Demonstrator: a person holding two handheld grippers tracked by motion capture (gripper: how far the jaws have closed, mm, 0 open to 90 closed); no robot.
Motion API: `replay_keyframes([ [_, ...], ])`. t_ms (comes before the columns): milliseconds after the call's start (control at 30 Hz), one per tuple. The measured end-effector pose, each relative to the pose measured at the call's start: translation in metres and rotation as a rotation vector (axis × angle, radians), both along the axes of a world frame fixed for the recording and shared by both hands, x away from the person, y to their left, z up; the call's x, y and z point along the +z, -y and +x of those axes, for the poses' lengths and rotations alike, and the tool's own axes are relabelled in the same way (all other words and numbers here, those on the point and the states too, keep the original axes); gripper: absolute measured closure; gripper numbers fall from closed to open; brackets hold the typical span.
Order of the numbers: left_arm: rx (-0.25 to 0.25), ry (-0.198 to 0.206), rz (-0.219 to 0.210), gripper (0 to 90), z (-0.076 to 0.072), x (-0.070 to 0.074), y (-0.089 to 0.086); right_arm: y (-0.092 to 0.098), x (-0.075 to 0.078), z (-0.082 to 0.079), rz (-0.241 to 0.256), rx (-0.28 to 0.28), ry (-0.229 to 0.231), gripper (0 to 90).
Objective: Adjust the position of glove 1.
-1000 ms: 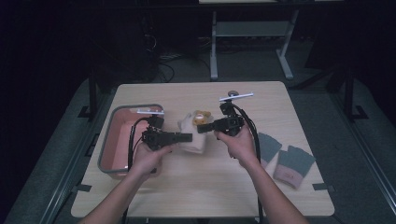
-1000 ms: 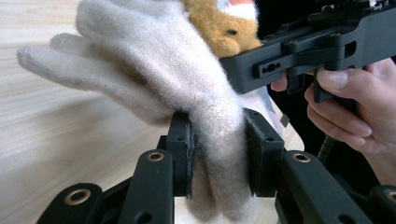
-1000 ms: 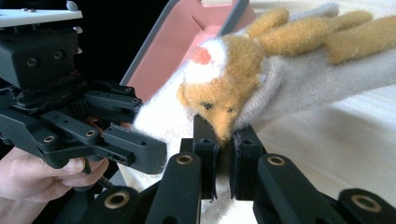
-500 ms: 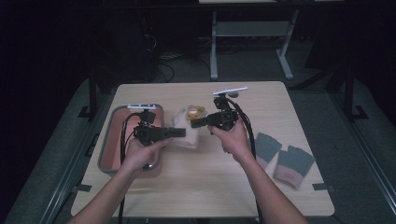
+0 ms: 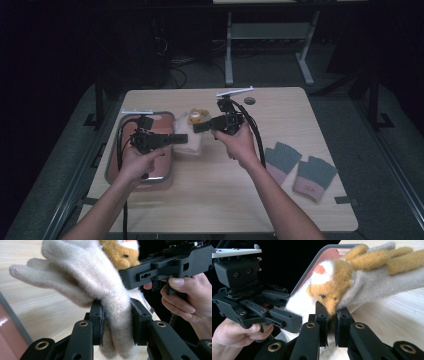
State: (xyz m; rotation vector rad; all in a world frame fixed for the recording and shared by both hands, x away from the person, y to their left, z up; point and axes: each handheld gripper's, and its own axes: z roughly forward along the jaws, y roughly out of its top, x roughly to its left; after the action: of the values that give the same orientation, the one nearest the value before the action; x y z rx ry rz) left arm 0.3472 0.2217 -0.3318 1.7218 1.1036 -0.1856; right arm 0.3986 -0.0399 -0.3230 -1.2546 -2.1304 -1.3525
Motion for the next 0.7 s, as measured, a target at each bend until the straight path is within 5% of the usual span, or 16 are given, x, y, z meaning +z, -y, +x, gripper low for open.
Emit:
replay_keyframes([
  [700, 0.047, 0.001, -0.012, 67.0, -0.005, 0.007, -0.041, -0.041, 0.007, 0.008, 0.036, 0.052, -0.008, 83.0],
])
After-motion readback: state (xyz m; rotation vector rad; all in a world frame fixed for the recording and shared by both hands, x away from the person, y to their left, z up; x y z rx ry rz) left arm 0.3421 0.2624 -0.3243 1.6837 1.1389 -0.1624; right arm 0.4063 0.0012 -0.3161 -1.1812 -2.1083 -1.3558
